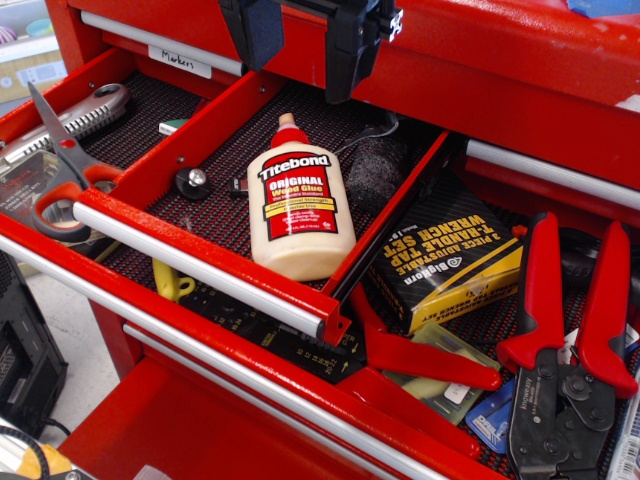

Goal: Pick up scissors and put into drawer

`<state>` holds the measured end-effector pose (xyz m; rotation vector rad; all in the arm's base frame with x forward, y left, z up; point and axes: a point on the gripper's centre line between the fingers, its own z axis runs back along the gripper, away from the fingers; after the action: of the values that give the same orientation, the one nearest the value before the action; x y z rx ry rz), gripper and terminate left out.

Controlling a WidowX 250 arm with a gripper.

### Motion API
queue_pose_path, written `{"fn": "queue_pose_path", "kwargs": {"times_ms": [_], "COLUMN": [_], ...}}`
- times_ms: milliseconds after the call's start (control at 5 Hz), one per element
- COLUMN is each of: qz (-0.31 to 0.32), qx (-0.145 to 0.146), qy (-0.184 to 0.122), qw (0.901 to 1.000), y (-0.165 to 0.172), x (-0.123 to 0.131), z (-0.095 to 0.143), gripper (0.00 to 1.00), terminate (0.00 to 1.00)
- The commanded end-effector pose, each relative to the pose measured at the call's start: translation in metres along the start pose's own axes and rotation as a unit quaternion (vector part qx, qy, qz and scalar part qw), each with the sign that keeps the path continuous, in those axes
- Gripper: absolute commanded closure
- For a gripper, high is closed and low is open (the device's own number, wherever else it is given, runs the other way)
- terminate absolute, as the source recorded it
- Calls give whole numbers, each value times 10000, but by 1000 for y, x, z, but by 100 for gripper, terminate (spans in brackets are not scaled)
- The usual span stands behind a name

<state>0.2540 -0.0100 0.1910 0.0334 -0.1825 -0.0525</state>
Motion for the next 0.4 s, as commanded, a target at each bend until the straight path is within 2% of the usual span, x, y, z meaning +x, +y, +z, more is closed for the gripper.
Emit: {"fn": "queue_pose_path", "kwargs": {"times_ms": [0,200], "qz": [0,878], "qx": [0,858], "qy": [0,16], "qw": [10000,9924], "y": [0,50], "x": [0,5], "z": [0,-5], "gripper": [0,0], "terminate": [0,0]}}
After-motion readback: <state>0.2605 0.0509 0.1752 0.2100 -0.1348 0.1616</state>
